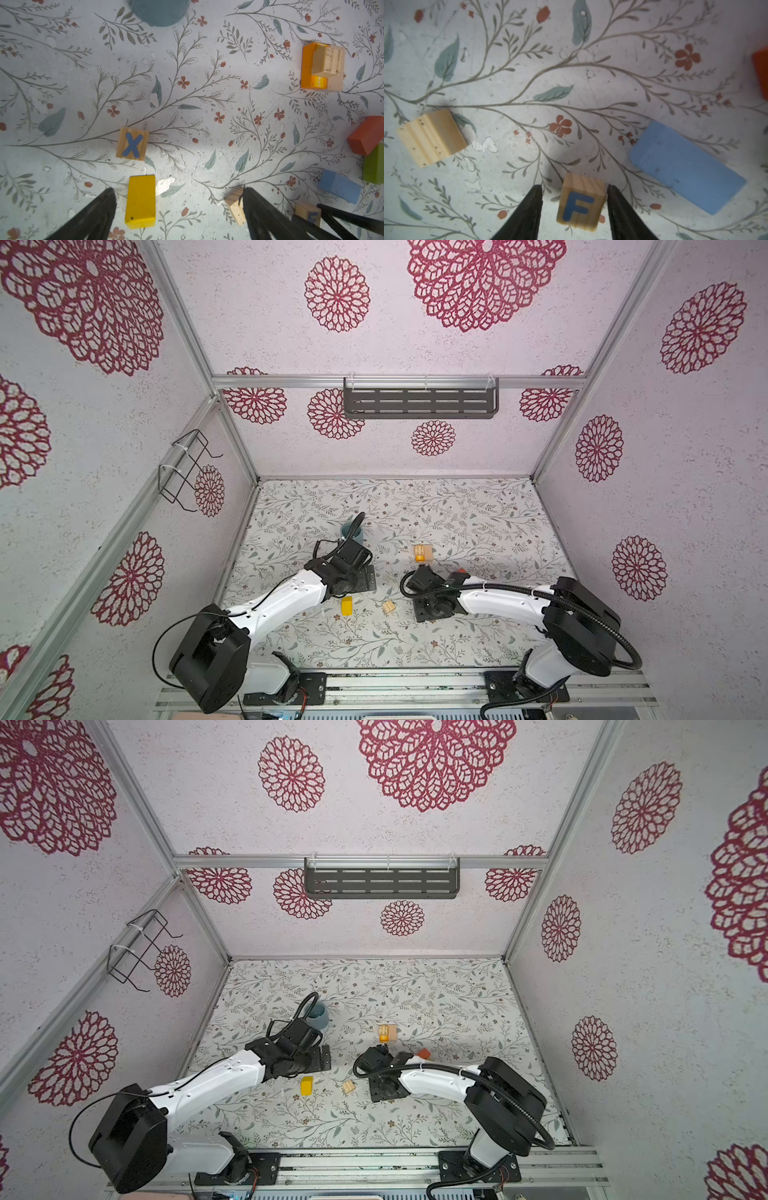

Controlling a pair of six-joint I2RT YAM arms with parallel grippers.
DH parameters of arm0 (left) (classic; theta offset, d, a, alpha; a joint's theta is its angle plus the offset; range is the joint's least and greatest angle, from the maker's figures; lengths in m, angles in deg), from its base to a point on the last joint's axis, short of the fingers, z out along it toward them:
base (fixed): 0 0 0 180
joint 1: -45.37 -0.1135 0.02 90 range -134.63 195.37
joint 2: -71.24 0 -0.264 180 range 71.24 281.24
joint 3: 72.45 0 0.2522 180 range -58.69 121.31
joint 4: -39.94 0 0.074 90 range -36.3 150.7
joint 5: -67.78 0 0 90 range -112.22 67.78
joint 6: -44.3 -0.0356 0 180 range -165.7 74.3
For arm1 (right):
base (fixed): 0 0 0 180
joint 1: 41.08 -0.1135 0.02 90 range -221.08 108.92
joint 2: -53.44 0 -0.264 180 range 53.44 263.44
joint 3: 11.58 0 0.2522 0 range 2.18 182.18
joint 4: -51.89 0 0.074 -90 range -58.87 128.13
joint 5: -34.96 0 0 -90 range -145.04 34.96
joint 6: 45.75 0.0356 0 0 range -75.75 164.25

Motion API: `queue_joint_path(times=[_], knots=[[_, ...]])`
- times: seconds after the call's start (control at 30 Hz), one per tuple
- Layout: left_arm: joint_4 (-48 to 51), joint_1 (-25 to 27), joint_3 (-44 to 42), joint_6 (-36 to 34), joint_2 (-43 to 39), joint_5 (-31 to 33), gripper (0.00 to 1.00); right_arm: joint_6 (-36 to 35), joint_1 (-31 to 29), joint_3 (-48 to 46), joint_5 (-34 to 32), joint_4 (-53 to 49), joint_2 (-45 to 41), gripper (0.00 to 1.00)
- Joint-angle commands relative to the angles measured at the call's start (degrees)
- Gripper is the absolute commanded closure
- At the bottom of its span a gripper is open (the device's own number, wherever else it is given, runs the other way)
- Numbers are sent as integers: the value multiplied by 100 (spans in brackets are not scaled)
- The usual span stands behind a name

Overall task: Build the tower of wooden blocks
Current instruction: 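Close the right gripper on the wooden F letter cube, then carry the F cube with the right gripper toward the block stack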

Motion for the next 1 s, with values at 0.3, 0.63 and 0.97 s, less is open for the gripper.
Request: queue_joint_path(times=[0.3, 0.63, 0.97], knots=[[-293, -20, -245, 61, -226, -42, 3, 316, -205, 325, -434, -317, 153, 56], [-293, -39, -369, 43, -490, -29, 3, 357, -295, 569, -610, -578, 182, 68], [-152, -98, -124, -67, -446, -4, 3, 1, -100, 1055, -875, -1092, 80, 70]])
